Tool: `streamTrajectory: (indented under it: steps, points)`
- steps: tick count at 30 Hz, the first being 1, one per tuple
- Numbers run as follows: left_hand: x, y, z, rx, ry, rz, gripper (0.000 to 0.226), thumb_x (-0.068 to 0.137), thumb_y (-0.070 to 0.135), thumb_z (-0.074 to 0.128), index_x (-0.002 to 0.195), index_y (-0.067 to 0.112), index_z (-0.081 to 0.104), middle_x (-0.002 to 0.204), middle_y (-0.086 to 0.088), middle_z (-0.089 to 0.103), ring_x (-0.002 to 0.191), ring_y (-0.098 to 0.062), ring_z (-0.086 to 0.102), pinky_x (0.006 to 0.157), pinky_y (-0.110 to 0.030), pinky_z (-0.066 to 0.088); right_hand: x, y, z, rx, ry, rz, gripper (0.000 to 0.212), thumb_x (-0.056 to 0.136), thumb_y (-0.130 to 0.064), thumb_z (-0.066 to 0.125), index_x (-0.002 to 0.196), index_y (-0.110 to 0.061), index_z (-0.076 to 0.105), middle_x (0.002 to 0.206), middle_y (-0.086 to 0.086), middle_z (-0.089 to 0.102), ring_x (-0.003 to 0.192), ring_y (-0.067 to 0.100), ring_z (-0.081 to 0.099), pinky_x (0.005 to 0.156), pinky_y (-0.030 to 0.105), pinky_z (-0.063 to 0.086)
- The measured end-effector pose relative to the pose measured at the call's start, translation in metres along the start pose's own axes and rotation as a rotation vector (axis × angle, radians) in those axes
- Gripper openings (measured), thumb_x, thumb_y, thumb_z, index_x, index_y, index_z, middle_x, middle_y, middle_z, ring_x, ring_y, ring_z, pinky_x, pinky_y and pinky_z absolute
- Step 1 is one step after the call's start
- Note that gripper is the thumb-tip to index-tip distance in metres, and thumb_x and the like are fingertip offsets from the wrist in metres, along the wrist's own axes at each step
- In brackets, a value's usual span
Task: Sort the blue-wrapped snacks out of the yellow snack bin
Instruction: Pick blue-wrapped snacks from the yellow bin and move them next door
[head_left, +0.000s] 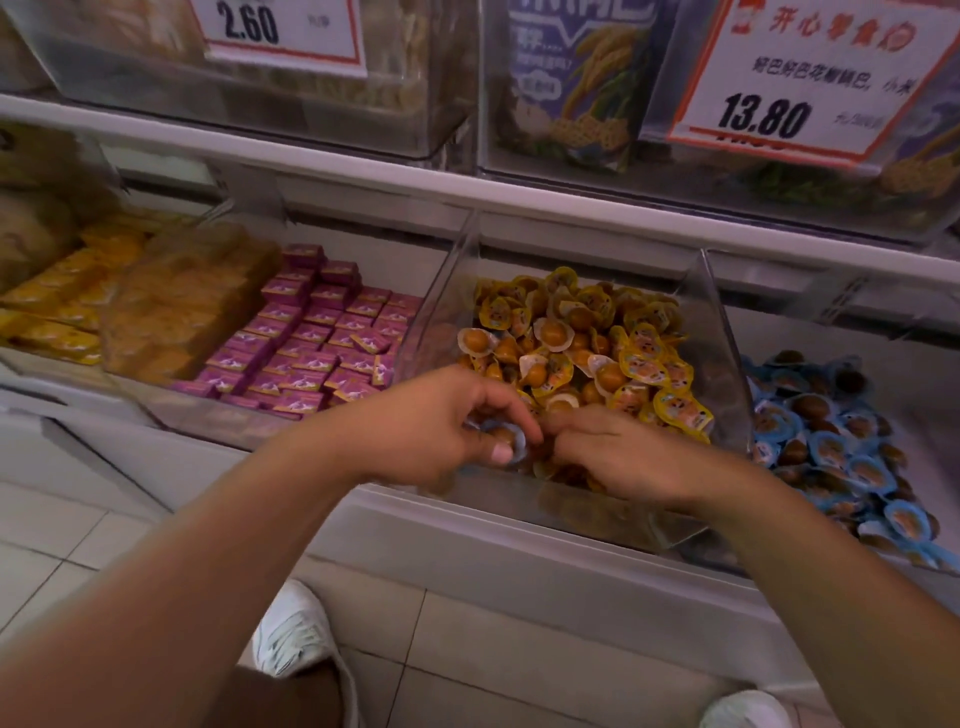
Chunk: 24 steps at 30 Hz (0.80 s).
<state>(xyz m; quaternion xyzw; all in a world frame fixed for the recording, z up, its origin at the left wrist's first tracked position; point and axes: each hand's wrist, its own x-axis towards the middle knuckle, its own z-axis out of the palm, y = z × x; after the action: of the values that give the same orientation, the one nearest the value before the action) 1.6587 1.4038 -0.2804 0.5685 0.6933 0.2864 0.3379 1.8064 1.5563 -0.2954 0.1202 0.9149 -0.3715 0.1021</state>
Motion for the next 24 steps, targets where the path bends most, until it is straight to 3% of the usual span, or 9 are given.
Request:
streamTrajectory:
  steps: [2, 4, 6, 9, 12, 16, 18, 22, 24]
  points:
    - [0.002, 0.001, 0.009, 0.085, 0.105, -0.021, 0.026, 0.093, 0.009, 0.064, 0.113, 0.025, 0.071, 0.104, 0.01, 0.068, 0.099, -0.004, 0.061, 0.09, -0.019, 0.048, 0.002, -0.004, 0.002, -0.05, -0.079, 0.069, 0.03, 0.105, -0.027, 0.038, 0.114, -0.018, 0.064, 0.111, 0.001, 0.063, 0.098, 0.005, 0.054, 0.093, 0.031, 0.041]
    - [0.004, 0.0, 0.016, 0.171, 0.205, -0.041, 0.029, 0.094, 0.009, 0.06, 0.116, 0.026, 0.07, 0.109, 0.006, 0.068, 0.104, -0.009, 0.061, 0.092, -0.029, 0.05, 0.004, -0.009, 0.003, -0.154, -0.118, 0.138, 0.039, 0.106, -0.041, 0.029, 0.127, -0.025, 0.058, 0.131, 0.001, 0.06, 0.116, 0.014, 0.054, 0.104, 0.038, 0.041]
    - [0.006, -0.003, 0.018, 0.145, 0.292, -0.034, 0.033, 0.095, 0.007, 0.057, 0.118, 0.026, 0.069, 0.112, 0.002, 0.067, 0.104, -0.012, 0.061, 0.09, -0.029, 0.049, 0.005, -0.015, 0.006, -0.287, -0.145, 0.196, 0.043, 0.105, -0.045, 0.023, 0.129, -0.029, 0.056, 0.14, 0.0, 0.055, 0.121, 0.017, 0.051, 0.105, 0.039, 0.04]
    - [0.009, -0.006, 0.018, 0.012, 0.393, -0.02, 0.034, 0.095, 0.004, 0.054, 0.119, 0.024, 0.069, 0.111, 0.002, 0.067, 0.1, -0.01, 0.061, 0.082, -0.015, 0.047, 0.007, -0.02, 0.01, -0.374, -0.165, 0.243, 0.045, 0.103, -0.049, 0.022, 0.123, -0.029, 0.058, 0.139, -0.001, 0.055, 0.121, 0.019, 0.051, 0.104, 0.041, 0.041]
    - [0.01, -0.004, 0.02, -0.081, 0.419, -0.019, 0.035, 0.096, 0.004, 0.052, 0.119, 0.024, 0.069, 0.111, 0.001, 0.066, 0.102, -0.012, 0.061, 0.086, -0.022, 0.05, 0.013, -0.02, 0.009, -0.309, -0.177, 0.258, 0.043, 0.1, -0.055, 0.025, 0.12, -0.038, 0.059, 0.141, -0.01, 0.053, 0.122, 0.013, 0.049, 0.103, 0.038, 0.04]
    - [0.009, -0.001, 0.02, -0.132, 0.432, -0.016, 0.035, 0.097, 0.002, 0.05, 0.119, 0.023, 0.068, 0.119, -0.003, 0.066, 0.109, -0.016, 0.061, 0.097, -0.035, 0.051, 0.016, -0.02, 0.009, -0.3, -0.162, 0.23, 0.04, 0.085, -0.072, 0.024, 0.091, -0.049, 0.057, 0.12, -0.009, 0.06, 0.106, 0.011, 0.054, 0.089, 0.033, 0.044]
    - [0.008, -0.001, 0.019, -0.153, 0.417, -0.006, 0.036, 0.097, 0.001, 0.049, 0.121, 0.02, 0.067, 0.122, -0.004, 0.065, 0.114, -0.016, 0.061, 0.1, -0.037, 0.05, 0.016, -0.018, 0.009, -0.256, -0.157, 0.23, 0.053, 0.074, -0.078, 0.025, 0.103, -0.05, 0.06, 0.122, -0.01, 0.061, 0.11, 0.012, 0.056, 0.097, 0.037, 0.045]
    - [0.009, -0.003, 0.017, -0.227, 0.395, 0.011, 0.035, 0.099, 0.001, 0.048, 0.124, 0.017, 0.065, 0.12, -0.006, 0.066, 0.115, -0.016, 0.061, 0.101, -0.039, 0.05, 0.016, -0.013, 0.004, -0.019, -0.164, 0.168, 0.033, 0.088, -0.059, 0.046, 0.097, -0.035, 0.068, 0.104, -0.009, 0.069, 0.102, 0.011, 0.062, 0.1, 0.043, 0.046]
    - [0.011, -0.004, 0.017, -0.254, 0.424, 0.024, 0.033, 0.099, 0.004, 0.049, 0.122, 0.021, 0.065, 0.118, -0.002, 0.067, 0.113, -0.012, 0.062, 0.098, -0.036, 0.052, 0.016, -0.012, 0.005, 0.069, -0.157, 0.11, 0.026, 0.092, -0.05, 0.052, 0.099, -0.034, 0.071, 0.105, -0.015, 0.07, 0.104, 0.005, 0.062, 0.102, 0.039, 0.044]
